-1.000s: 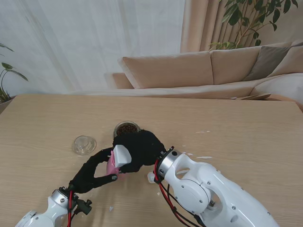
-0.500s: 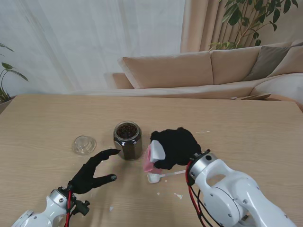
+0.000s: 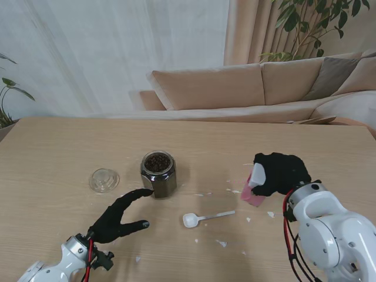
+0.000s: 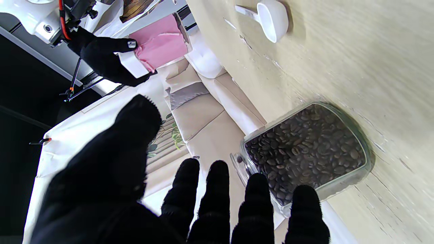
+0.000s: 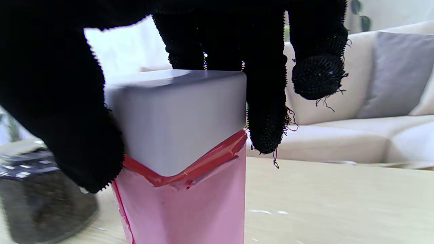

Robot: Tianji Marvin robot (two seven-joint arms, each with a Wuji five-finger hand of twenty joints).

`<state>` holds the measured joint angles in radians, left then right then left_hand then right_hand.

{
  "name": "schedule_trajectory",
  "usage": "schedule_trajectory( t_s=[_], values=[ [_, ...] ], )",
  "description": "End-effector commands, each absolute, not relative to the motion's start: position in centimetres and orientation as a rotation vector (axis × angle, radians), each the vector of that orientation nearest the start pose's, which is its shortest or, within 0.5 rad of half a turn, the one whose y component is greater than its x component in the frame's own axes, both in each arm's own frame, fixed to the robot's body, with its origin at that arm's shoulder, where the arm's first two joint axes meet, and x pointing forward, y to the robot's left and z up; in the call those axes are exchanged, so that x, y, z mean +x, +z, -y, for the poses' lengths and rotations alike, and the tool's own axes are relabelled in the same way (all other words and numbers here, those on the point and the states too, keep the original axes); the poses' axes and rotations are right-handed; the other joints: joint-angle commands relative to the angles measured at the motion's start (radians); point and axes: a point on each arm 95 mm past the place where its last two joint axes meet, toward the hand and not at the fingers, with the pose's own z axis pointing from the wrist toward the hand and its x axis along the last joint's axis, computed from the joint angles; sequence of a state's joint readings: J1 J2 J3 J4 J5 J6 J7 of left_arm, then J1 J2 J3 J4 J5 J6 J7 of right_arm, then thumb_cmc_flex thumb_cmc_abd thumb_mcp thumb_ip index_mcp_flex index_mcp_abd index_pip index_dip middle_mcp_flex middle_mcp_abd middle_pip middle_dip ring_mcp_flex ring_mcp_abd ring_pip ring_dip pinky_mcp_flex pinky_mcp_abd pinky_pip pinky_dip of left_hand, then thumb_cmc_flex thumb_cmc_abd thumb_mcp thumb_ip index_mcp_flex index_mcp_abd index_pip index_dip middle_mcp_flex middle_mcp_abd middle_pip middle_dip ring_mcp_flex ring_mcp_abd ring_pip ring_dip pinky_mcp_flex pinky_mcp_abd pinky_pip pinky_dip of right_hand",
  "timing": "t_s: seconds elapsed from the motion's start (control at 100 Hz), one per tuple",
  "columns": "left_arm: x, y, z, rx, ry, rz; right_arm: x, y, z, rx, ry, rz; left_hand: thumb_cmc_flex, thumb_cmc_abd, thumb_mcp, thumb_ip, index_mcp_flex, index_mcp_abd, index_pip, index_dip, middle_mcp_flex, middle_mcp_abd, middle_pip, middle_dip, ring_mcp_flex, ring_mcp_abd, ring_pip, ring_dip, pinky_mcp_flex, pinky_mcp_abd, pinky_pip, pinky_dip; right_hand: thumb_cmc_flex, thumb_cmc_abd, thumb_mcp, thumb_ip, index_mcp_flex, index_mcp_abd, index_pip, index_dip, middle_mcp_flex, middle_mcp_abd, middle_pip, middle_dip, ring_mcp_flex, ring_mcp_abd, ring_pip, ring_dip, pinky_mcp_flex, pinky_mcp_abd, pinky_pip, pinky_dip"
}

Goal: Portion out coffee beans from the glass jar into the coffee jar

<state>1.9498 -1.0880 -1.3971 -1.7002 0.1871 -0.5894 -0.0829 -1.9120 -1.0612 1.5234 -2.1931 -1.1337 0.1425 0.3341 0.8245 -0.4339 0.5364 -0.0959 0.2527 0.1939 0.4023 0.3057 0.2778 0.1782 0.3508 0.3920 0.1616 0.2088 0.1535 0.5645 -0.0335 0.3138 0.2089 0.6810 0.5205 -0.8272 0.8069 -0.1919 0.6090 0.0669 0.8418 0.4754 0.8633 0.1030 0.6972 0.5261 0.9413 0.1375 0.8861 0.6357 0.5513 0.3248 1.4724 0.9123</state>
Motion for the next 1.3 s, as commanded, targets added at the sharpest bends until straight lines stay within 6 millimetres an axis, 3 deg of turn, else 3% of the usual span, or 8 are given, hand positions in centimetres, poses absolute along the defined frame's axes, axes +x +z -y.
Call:
schedule_trajectory(
  t_s=[0.0, 0.33, 0.66, 0.85, 0.91, 0.98, 1.03, 1.29],
  values=[
    [28.1, -35.3, -1.3, -1.765, -2.376, -1.195, 32.2, -23.0, 4.5, 1.263, 1.174, -1.471, -0.012, 0.026, -0.013, 0.027, 0.017, -0.038, -0.027, -0.004, -0.022, -0.047, -0.030, -0.007, -0.009, -0.036, -0.021, -0.002, -0.013, -0.037, -0.014, 0.025, 0.226, 0.117, 0.206, 0.059, 0.107, -0.156, 0.148, 0.020, 0.157, -0.084, 0.120, 0.070, 0.033, -0.006, 0.019, 0.018, 0.001, 0.007, 0.031, 0.020],
    [28.3, -35.4, -0.7, -1.768, -2.358, -1.231, 32.1, -27.0, 8.9, 1.380, 0.965, -1.426, -0.011, 0.028, -0.019, 0.028, 0.014, -0.042, -0.037, -0.003, -0.023, -0.051, -0.031, -0.003, -0.007, -0.038, -0.036, 0.005, -0.012, -0.037, -0.015, 0.030, 0.228, 0.122, 0.197, 0.057, 0.107, -0.156, 0.148, 0.022, 0.156, -0.082, 0.120, 0.071, 0.031, -0.006, 0.021, 0.019, 0.000, 0.006, 0.036, 0.023],
    [28.3, -35.5, -0.6, -1.776, -2.350, -1.237, 32.1, -29.4, 10.1, 1.442, 0.930, -1.362, -0.010, 0.030, -0.022, 0.029, 0.016, -0.043, -0.041, 0.001, -0.023, -0.052, -0.032, -0.001, -0.006, -0.038, -0.042, 0.009, -0.011, -0.036, -0.018, 0.033, 0.213, 0.124, 0.191, 0.055, 0.100, -0.156, 0.145, 0.021, 0.150, -0.089, 0.115, 0.065, 0.025, -0.006, 0.012, 0.015, 0.000, 0.005, 0.036, 0.023],
    [28.3, -35.5, -0.6, -1.780, -2.347, -1.231, 32.0, -30.3, 10.3, 1.462, 0.928, -1.343, -0.009, 0.033, -0.023, 0.029, 0.018, -0.044, -0.041, 0.002, -0.022, -0.053, -0.032, 0.000, -0.007, -0.038, -0.043, 0.011, -0.010, -0.035, -0.018, 0.034, 0.144, 0.124, 0.166, 0.053, 0.042, -0.125, 0.106, 0.001, 0.077, -0.085, 0.077, 0.038, -0.030, 0.005, -0.067, -0.021, -0.052, 0.000, 0.000, 0.014],
    [28.3, -35.5, -0.6, -1.781, -2.347, -1.230, 32.0, -30.4, 10.3, 1.466, 0.923, -1.347, -0.008, 0.033, -0.024, 0.029, 0.019, -0.042, -0.041, 0.003, -0.022, -0.052, -0.031, 0.001, -0.006, -0.038, -0.044, 0.011, -0.010, -0.034, -0.018, 0.035, 0.083, 0.139, 0.168, 0.067, 0.040, -0.099, 0.014, 0.040, 0.022, -0.080, 0.083, 0.011, -0.065, 0.009, -0.105, -0.033, -0.081, -0.007, -0.018, 0.016],
    [28.3, -35.5, -0.6, -1.780, -2.347, -1.231, 32.0, -30.5, 10.2, 1.467, 0.916, -1.353, -0.008, 0.034, -0.024, 0.029, 0.018, -0.043, -0.042, 0.003, -0.021, -0.052, -0.031, 0.001, -0.006, -0.038, -0.044, 0.012, -0.010, -0.035, -0.018, 0.035, -0.017, 0.179, 0.155, 0.135, 0.033, -0.052, -0.146, 0.123, -0.054, -0.072, 0.061, -0.030, -0.122, 0.019, -0.164, -0.054, -0.121, -0.010, -0.039, 0.021],
    [28.3, -35.5, -0.6, -1.781, -2.347, -1.229, 32.0, -30.5, 10.1, 1.469, 0.909, -1.360, -0.007, 0.034, -0.024, 0.029, 0.019, -0.043, -0.041, 0.004, -0.021, -0.052, -0.031, 0.001, -0.006, -0.037, -0.044, 0.012, -0.010, -0.034, -0.018, 0.035, -0.068, 0.192, 0.117, 0.139, -0.006, -0.024, -0.212, 0.129, -0.111, -0.055, 0.027, -0.054, -0.174, 0.031, -0.219, -0.077, -0.160, -0.009, -0.063, 0.018],
    [28.4, -35.5, -0.6, -1.783, -2.348, -1.225, 31.8, -30.1, 9.7, 1.499, 0.891, -1.384, -0.007, 0.034, -0.026, 0.029, 0.020, -0.043, -0.041, 0.005, -0.021, -0.051, -0.029, 0.003, -0.006, -0.038, -0.045, 0.013, -0.010, -0.032, -0.018, 0.037, -0.195, 0.259, -0.109, 0.129, -0.183, 0.095, -0.566, -0.066, -0.409, 0.056, -0.187, -0.238, -0.441, 0.100, -0.480, -0.209, -0.379, 0.033, -0.290, -0.038]
  ],
)
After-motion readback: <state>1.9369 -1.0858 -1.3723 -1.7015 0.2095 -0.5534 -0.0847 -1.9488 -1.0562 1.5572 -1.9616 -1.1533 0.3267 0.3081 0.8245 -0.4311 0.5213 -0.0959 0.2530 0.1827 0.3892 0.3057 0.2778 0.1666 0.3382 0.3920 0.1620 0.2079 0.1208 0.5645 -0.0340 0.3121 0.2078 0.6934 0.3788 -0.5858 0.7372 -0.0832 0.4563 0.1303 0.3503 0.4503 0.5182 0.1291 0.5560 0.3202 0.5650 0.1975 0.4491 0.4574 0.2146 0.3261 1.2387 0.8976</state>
